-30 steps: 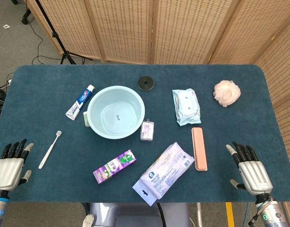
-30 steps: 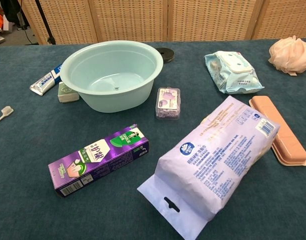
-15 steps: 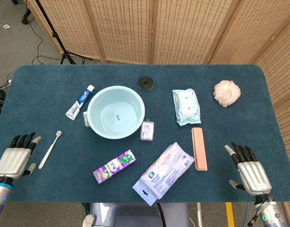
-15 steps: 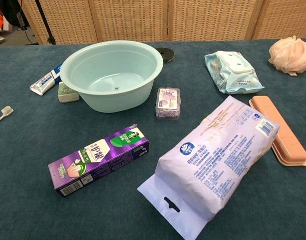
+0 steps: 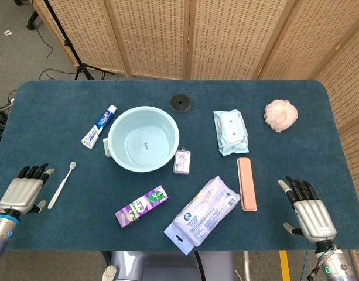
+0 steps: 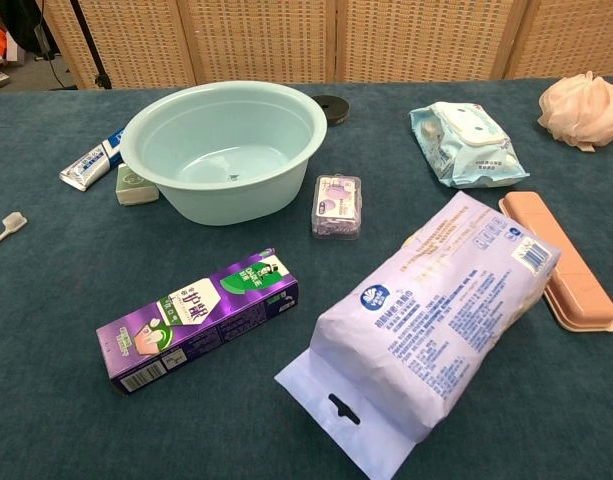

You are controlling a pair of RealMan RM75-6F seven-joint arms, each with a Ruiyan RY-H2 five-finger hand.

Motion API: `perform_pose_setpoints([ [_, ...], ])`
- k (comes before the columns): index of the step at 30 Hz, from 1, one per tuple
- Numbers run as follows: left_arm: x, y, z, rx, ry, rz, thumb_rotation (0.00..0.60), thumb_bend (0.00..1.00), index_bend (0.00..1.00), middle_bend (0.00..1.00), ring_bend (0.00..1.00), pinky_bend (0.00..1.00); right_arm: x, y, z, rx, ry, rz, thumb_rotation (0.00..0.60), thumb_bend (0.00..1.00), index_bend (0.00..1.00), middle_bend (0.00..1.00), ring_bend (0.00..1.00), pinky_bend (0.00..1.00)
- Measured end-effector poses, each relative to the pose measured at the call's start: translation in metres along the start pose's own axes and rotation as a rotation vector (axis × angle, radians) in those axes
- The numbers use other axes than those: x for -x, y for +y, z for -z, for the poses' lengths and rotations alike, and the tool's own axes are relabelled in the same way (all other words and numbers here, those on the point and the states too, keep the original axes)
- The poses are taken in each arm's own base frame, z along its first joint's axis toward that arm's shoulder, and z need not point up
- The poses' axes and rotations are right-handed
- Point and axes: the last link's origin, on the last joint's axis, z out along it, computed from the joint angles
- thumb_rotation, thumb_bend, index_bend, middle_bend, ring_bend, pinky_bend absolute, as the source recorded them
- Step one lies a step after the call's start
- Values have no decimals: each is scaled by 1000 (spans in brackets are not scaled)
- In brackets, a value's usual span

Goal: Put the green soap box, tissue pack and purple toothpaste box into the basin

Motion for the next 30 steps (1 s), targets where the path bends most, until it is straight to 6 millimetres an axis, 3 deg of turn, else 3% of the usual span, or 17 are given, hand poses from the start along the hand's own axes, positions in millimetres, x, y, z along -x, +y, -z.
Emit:
perform_pose_setpoints([
  [15, 2, -10, -32, -72, 0, 29, 600, 330, 116, 0, 0, 0, 1, 0, 0, -1, -6, 0, 600, 156, 0, 0, 0, 0],
  [22, -9, -3, -52, -60, 12, 62, 600, 330, 117, 0, 0, 0, 3, 1, -1, 4, -13, 1, 600, 156, 0, 0, 0, 0],
  [30, -8, 8, -74, -52, 4, 54, 600, 330, 117, 0, 0, 0, 6, 5, -5, 22, -27, -5, 600, 156, 0, 0, 0, 0],
])
